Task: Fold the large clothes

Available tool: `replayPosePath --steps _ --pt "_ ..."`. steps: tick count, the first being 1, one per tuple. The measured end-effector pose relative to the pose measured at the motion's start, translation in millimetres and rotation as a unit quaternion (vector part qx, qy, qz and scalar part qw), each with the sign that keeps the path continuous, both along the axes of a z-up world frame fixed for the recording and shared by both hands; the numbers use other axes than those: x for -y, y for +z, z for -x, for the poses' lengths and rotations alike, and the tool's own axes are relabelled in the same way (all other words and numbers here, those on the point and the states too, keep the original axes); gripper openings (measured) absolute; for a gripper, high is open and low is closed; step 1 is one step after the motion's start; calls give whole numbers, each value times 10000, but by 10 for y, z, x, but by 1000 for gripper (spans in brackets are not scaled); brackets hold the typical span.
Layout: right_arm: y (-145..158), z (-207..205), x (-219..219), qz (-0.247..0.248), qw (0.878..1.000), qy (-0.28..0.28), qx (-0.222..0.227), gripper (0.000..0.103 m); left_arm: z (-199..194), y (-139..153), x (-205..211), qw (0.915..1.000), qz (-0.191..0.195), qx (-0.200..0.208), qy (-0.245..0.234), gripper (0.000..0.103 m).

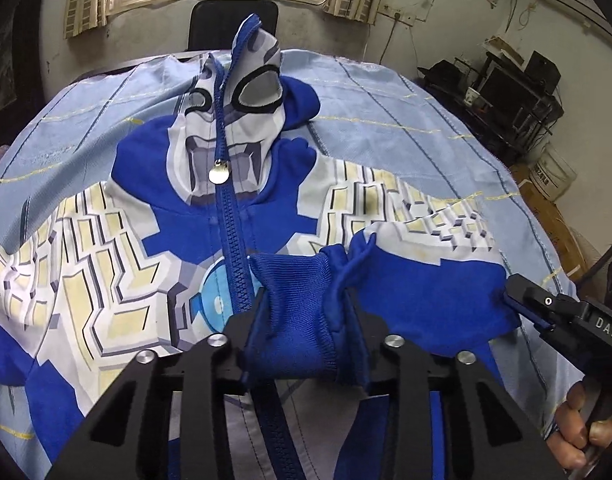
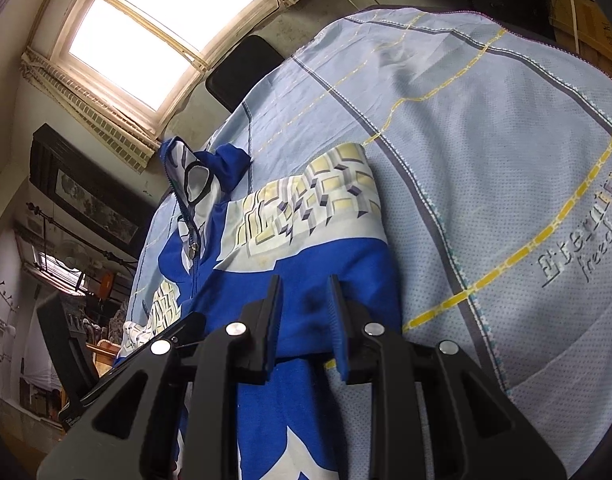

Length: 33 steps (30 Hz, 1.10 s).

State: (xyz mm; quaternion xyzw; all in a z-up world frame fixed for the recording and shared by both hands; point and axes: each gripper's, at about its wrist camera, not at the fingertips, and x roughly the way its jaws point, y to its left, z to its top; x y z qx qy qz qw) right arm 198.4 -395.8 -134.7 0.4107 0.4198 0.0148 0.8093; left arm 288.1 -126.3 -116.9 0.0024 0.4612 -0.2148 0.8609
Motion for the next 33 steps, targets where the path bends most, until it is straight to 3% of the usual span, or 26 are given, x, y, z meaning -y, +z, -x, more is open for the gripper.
replayPosePath --steps 2,9,17,19,21,25,26,27,32,33 --pt "1 0 1 -4 10000 10 1 23 -13 -1 5 10000 8 -18 -3 36" --pt "4 2 0 -26 10000 8 -4 23 -64 -70 -101 9994 227 -249 101 50" --pt "-2 2 -3 -66 10000 -6 -18 23 -60 -57 -364 9954 791 -530 125 51" --pt "0 -1 -10 -67 10000 10 -18 23 -54 -36 -410 9942 906 -562 144 55" --pt "1 -3 -17 -53 10000 29 -18 23 -57 -14 -443 9940 937 -523 207 65" --pt "-14 -8 -24 -45 10000 31 -38 23 -112 -88 -481 9929 954 -669 226 63" --pt "-16 -7 -22 -49 10000 25 -41 23 -125 -116 -486 9927 959 -697 209 53" --pt "-14 -12 -17 -49 10000 21 -40 23 -138 -136 -481 9929 929 -724 188 32" --pt "-13 -16 -18 -42 10000 18 -35 23 -155 -147 -505 9943 821 -652 201 8" --pt "-12 -15 -19 -36 10000 14 -32 23 -152 -111 -522 9950 788 -564 230 7"
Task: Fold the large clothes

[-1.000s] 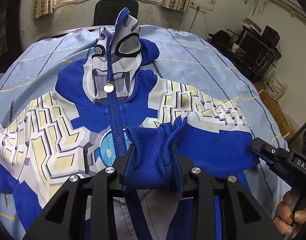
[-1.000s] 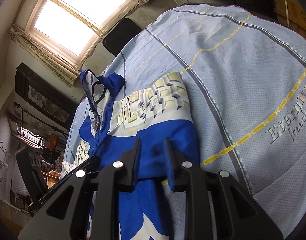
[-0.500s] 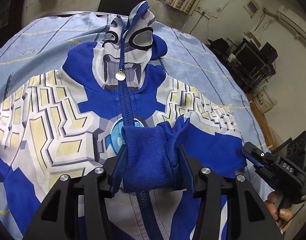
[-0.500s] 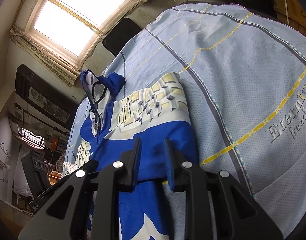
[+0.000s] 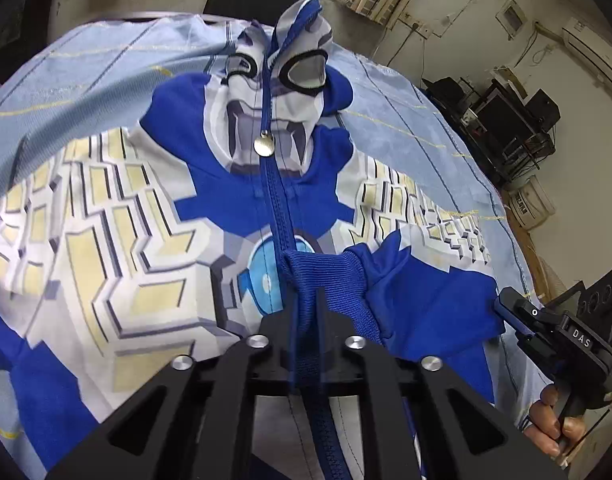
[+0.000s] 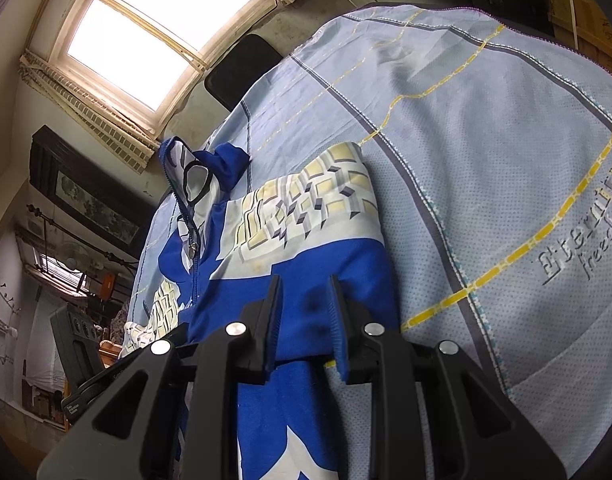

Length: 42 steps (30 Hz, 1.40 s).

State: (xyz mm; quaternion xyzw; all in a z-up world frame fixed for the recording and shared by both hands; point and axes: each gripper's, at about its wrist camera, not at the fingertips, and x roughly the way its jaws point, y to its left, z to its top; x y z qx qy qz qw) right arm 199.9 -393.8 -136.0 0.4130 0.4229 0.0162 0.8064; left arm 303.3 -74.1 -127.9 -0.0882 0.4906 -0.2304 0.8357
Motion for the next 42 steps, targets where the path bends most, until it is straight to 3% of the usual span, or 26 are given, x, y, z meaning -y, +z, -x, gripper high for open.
replayPosePath --steps 3,7,10,19,25,31,35,36,39,42 --pt "3 2 9 20 10000 -18 17 23 -5 203 -113 9989 -126 397 194 6" --pt "34 18 43 80 9999 -83 117 23 -32 332 -280 9980 -182 528 281 6" --pt "82 14 33 221 9995 -68 223 23 -19 281 -361 9973 -379 531 335 6" --pt "107 -97 -248 743 9957 475 279 23 -54 197 -899 9926 -445 649 924 6" --pt "35 -161 -398 924 9924 802 80 23 -66 43 -953 9887 -974 527 1010 9" --pt "-54 -205 -563 1729 9789 1045 -308 20 -20 -5 -933 9865 -1215 530 956 17" --pt "-77 -226 -572 1941 9740 1118 -340 19 32 95 -1024 9881 -981 547 1049 26" --pt "-71 -222 -576 1998 9728 1127 -337 19 57 148 -1068 9872 -925 635 1136 32" --pt "30 -140 -485 1919 9776 854 -139 20 147 330 -1205 9853 -589 974 1275 35" --pt "293 -121 -494 1991 9774 662 249 21 153 328 -1137 9914 -225 911 910 35"
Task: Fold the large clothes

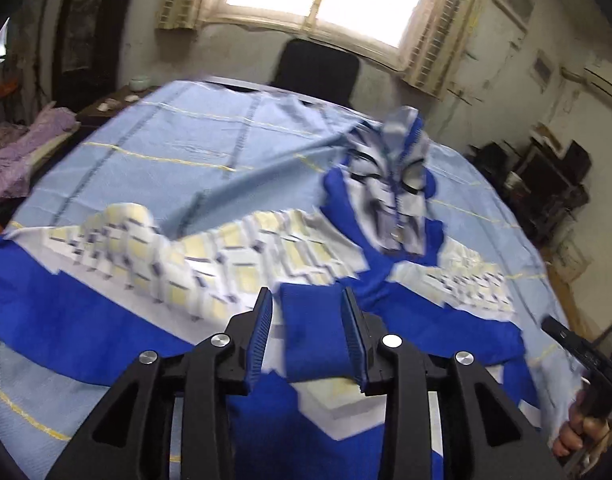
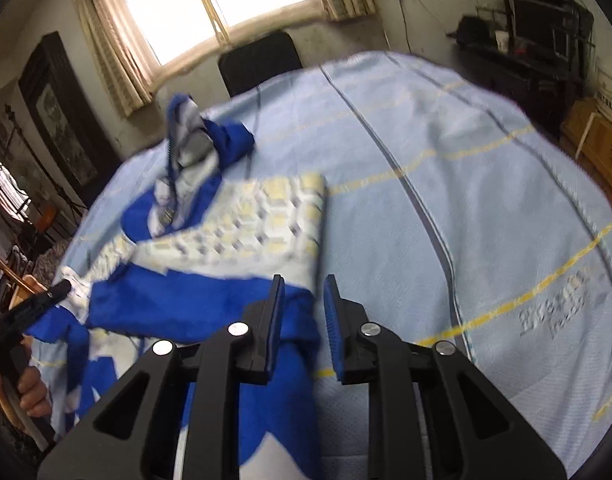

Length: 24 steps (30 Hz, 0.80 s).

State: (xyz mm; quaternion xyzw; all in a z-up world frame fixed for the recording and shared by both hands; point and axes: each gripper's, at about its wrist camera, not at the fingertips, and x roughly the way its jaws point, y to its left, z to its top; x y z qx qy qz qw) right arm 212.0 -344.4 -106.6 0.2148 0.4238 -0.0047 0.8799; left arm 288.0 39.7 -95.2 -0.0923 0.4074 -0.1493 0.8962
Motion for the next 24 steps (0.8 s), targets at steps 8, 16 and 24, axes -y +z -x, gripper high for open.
replayPosePath --steps 8,16,24 --pt "-53 -461 -631 445 9957 719 -372 21 -105 -317 352 9962 -703 -358 -366 40" --pt "-316 -420 -533 -88 9967 627 -502 22 -91 -83 -191 9981 -118 -351 492 41" --pt "-9 -197 -220 -806 9962 329 52 30 418 151 -1499 9790 -311 -215 2003 44"
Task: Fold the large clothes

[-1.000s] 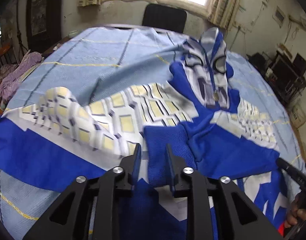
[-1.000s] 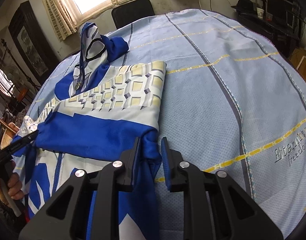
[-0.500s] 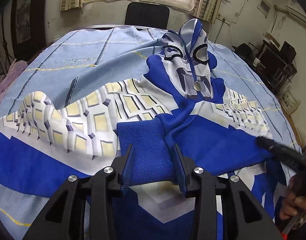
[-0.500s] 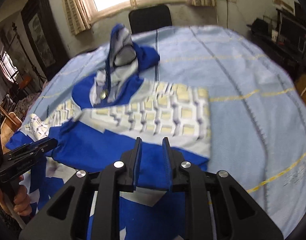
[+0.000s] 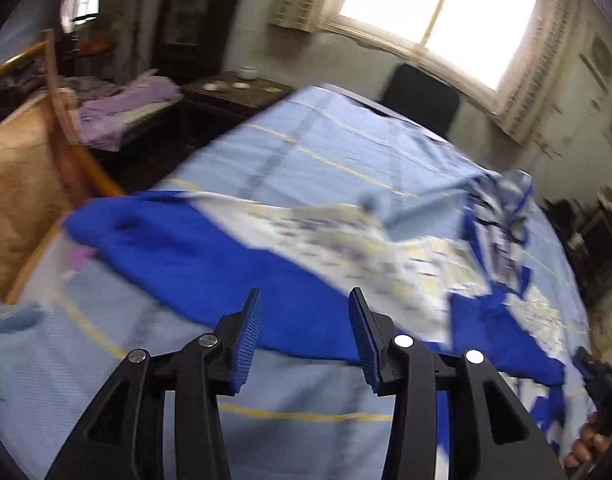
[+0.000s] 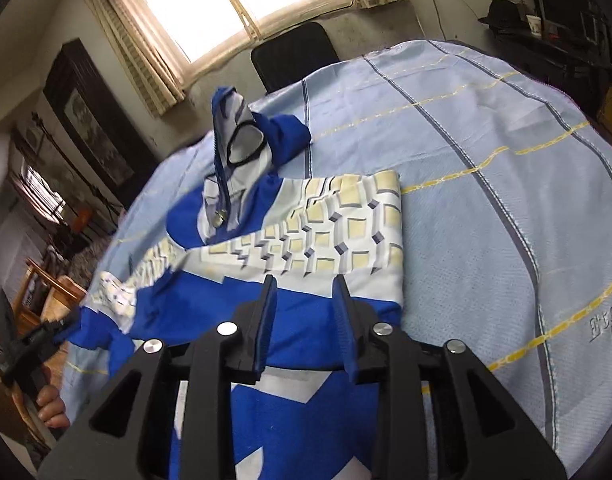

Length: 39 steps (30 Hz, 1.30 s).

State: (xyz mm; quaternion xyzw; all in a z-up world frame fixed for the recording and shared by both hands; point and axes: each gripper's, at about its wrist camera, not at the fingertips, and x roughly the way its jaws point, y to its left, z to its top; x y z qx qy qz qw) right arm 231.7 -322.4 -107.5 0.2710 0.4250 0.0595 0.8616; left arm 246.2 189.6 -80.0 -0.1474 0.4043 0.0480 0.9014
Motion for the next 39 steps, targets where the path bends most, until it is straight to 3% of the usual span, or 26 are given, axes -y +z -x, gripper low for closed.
replayPosePath --steps 2,6,14,19,20,21,24,31,34,39 --pt "36 20 14 -232 9997 7 36 30 65 24 -315 9991 -79 -78 418 44" --pt "93 71 8 -323 9994 42 96 34 51 3 -710 9954 167 -243 914 44" --pt "52 113 95 -316 9994 -132 40 37 -175 -262 -816 9934 403 -545 927 44" --pt "-2 91 68 -250 9996 -104 -54 37 -282 -285 -837 9920 330 -423 1146 42" --pt "-6 88 57 -234 9997 -90 -65 37 -288 -298 -850 9914 316 -422 1202 30" --pt "-10 89 47 -222 9997 -80 -69 37 -310 -318 -866 9910 314 -446 1220 9" --pt "-8 89 46 -219 9997 -93 -62 37 -315 -334 -918 9913 401 -428 1174 4" --pt "19 103 80 -318 9994 -138 -24 37 -285 7 -517 9952 -540 -135 809 3" --pt "28 107 70 -350 9993 -115 -17 37 -286 237 -187 9934 -995 62 564 3" --pt "34 117 79 -420 9991 -116 -3 37 -282 539 424 9894 -1409 331 114 3"
